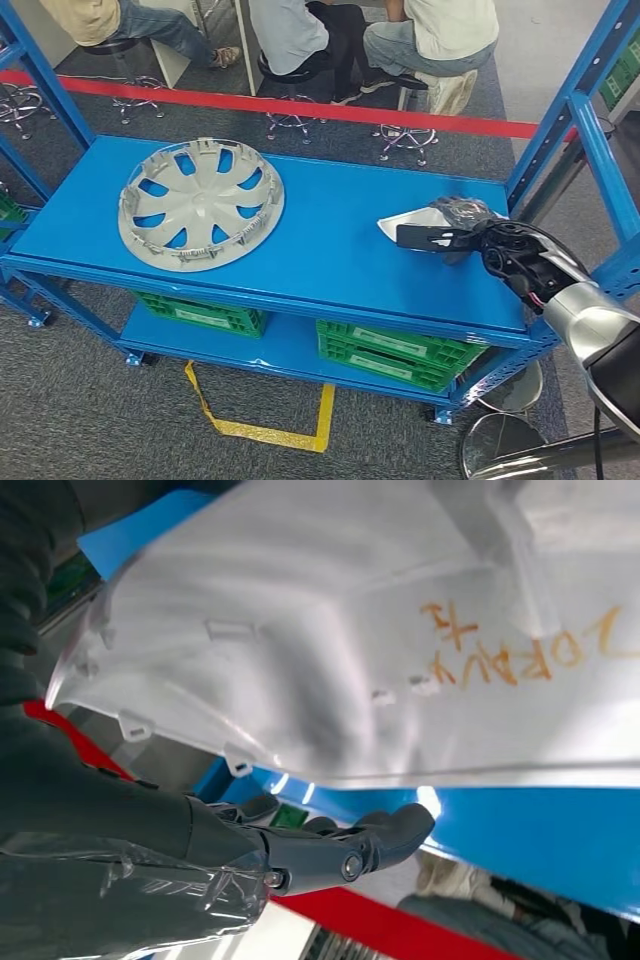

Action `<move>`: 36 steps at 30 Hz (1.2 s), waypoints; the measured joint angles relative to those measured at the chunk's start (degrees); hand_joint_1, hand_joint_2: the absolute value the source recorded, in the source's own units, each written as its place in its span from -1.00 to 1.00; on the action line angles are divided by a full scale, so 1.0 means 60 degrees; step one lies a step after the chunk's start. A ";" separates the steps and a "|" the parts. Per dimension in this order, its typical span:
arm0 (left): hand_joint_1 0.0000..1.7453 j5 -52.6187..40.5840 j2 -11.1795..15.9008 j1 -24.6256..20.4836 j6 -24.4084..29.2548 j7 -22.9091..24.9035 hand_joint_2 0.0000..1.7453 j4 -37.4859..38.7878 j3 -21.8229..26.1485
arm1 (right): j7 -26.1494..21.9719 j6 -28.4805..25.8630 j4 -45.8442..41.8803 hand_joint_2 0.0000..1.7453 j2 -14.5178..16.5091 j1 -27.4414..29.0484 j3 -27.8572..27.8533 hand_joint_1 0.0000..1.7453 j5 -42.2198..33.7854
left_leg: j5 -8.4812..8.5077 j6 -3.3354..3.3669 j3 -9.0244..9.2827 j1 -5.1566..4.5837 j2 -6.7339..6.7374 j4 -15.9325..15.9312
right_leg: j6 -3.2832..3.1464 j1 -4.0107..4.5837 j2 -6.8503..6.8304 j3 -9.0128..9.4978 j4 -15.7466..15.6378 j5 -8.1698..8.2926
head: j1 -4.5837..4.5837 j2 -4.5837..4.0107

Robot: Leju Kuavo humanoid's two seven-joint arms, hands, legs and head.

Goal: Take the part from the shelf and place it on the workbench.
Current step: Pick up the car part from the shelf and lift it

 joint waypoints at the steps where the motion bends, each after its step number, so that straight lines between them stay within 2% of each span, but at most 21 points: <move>1: -1.00 0.0000 0.0002 0.0000 -0.0001 -0.0002 -1.00 0.0000 0.0000 | -0.0005 0.0063 0.0016 1.00 0.0000 -0.0014 -0.0001 -1.00 -0.0053 | 0.0000 0.0000 0.0000 0.0000 0.0000 0.0000 | 0.0000 0.0000 0.0000 0.0000 0.0000 0.0000 | 0.0000 0.0001; 28: -1.00 -0.0033 0.0004 -0.0040 -0.0003 0.0027 -1.00 0.0000 0.0000 | -0.0076 0.0408 0.0364 1.00 -0.0091 -0.0169 -0.0008 -1.00 -0.0430 | 0.0000 0.0000 -0.0002 -0.0002 -0.0001 0.0001 | 0.0001 -0.0004 -0.0001 0.0000 0.0000 0.0000 | -0.0001 0.0000; 36: -1.00 -0.0044 0.0000 -0.0064 -0.0016 0.0026 -1.00 0.0000 0.0000 | -0.0392 0.0959 0.0405 1.00 -0.0091 -0.0225 -0.0012 -1.00 -0.0929 | 0.0000 0.0000 -0.0002 -0.0003 -0.0002 0.0001 | 0.0001 -0.0004 -0.0002 0.0003 0.0000 0.0001 | 0.0000 0.0000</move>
